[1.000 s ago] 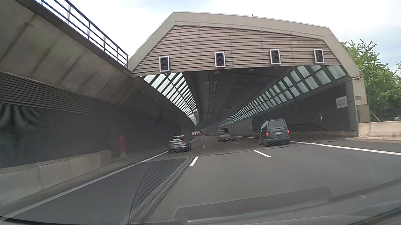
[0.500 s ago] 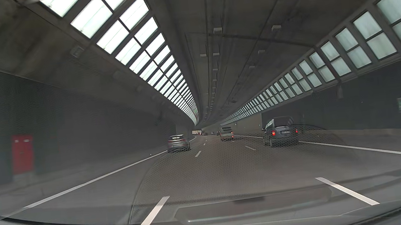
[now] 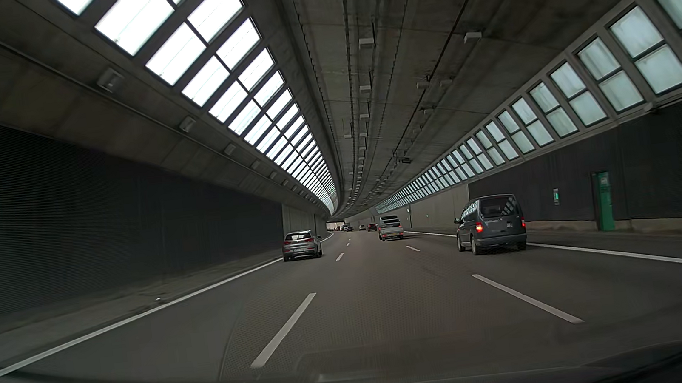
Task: Follow the waypoints while adhering to traffic rules and regulations
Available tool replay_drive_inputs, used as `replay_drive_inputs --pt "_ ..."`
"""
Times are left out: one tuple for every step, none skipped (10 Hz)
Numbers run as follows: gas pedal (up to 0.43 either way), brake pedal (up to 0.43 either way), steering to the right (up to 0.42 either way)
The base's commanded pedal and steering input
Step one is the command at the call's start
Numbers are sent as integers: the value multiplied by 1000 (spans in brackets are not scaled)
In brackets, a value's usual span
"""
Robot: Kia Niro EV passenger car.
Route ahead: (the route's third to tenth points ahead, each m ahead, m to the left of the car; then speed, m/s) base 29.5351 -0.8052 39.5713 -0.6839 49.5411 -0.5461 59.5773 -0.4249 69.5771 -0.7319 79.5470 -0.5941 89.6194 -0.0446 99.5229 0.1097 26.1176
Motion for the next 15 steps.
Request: replay_drive_inputs --pt "47 0 -3" --pt "39 0 -4" --pt "39 0 -5" --pt "39 0 -6" --pt "39 0 -8" --pt "39 0 -9" --pt "39 0 -10" --pt "110 0 -10" --pt "260 0 -11" --pt "268 0 -11" --pt "268 0 -12" --pt "260 0 -12" --pt "240 0 -11" --pt "220 0 -11" --pt "209 0 -12"
